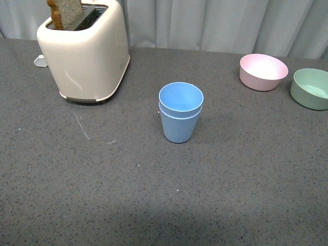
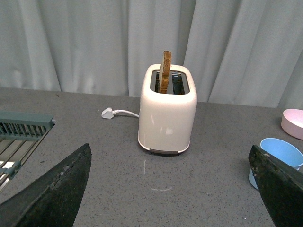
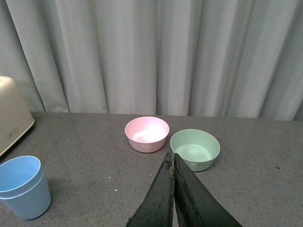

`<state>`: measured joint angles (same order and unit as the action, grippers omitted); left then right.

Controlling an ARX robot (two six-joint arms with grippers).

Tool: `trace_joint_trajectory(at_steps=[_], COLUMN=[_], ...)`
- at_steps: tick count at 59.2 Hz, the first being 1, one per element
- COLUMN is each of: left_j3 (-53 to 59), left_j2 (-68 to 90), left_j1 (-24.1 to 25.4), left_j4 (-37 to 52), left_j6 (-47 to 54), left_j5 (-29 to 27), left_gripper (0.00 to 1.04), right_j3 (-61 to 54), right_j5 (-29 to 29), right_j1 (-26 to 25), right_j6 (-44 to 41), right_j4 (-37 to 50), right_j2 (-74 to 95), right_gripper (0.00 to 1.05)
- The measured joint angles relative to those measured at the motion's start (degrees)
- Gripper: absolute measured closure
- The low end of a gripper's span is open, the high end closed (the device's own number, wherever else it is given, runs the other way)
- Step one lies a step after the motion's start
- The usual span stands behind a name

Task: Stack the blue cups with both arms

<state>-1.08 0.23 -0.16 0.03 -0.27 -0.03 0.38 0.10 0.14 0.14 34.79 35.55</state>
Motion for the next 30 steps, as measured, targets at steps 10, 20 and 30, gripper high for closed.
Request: trace_joint_trajectory(at_steps=[10, 20, 30], left_j3=[0.0, 0.0, 0.0], left_j2=[0.0, 0.0, 0.0], left_j1=[0.0, 0.0, 0.0], left_j4=[0.0, 0.0, 0.0], left_j6=[0.0, 0.0, 0.0], left_j5=[0.0, 0.0, 0.0], left_gripper=[0.07, 0.07, 0.07], right_j3=[-0.2, -0.2, -0.2], right_j5=[0.0, 0.0, 0.0], right_j1=[0.0, 0.0, 0.0], right_j6=[0.0, 0.0, 0.0], right_j4=[-6.4, -11.1, -15.5], right_j2=[-6.9, -11.8, -16.5], right_gripper=[1.04, 1.04, 1.04])
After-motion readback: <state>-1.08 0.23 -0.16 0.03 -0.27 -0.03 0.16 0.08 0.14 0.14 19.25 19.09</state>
